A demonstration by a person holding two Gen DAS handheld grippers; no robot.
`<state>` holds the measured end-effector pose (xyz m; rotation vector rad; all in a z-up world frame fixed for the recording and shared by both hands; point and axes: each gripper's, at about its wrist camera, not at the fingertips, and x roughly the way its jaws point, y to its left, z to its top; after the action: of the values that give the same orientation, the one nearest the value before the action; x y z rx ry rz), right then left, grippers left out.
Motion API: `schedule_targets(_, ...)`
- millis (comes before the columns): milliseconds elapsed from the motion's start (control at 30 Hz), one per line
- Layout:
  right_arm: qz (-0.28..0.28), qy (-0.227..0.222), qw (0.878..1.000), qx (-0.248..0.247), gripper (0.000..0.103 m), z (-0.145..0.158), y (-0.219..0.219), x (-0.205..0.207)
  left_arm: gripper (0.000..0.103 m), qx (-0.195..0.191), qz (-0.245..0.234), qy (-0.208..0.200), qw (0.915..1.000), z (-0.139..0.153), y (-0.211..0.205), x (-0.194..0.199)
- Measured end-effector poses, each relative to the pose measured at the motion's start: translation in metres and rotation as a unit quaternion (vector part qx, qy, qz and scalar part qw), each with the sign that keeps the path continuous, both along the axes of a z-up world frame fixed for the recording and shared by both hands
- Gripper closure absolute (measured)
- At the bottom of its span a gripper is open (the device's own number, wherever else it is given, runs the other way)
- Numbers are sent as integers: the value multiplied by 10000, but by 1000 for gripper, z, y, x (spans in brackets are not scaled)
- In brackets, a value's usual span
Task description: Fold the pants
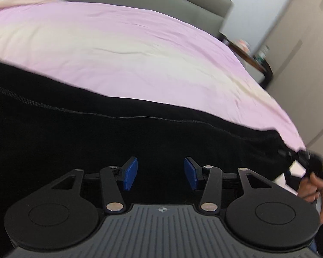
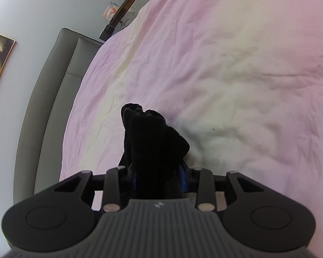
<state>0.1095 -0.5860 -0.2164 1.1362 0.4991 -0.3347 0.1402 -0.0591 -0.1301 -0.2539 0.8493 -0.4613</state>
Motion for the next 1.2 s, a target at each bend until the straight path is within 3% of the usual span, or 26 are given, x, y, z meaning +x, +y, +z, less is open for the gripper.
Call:
schedule_targets(267,-3,-9,9998,206,72,-14,-6,-2,45,200,-1063,-149,9940,1,-113,24)
schedule_targets(433,73,-75,9996,243,72,-17,-9,-1,62,425,-1534,-299,9868,-12,-181,43)
schedule_targets(600,152,-141,9993,306,72,-20,-13,-2,63,588,-2007,-418,9770,-18,-197,35)
schedule_targets(733,306,-134,9993,194,72,-21,-13,2,62,1023,-2489,-87,9631,-48,-209,49)
schedule_targets(833,474,-56,9987,-151,72,-16,-7,7,61,904,-2569,134,9621,-54,-204,59)
schedule_targets(967,521,-86,9961,-704,73,4,5,11,61,660,-2586,327,9632,-41,-194,63)
schedule_targets(1100,1050,-582,9747,-1887,73,55,46,21,55,83,-2218,276,9747,-13,-143,71)
schedule_targets(1133,1259,-731,9642,-2217,73,68,61,24,49,-9,-2084,150,9779,-6,-123,72)
schedule_targets(1200,1832,-1010,9284,-3071,73,96,106,29,42,-106,-1795,17,9837,5,-84,75)
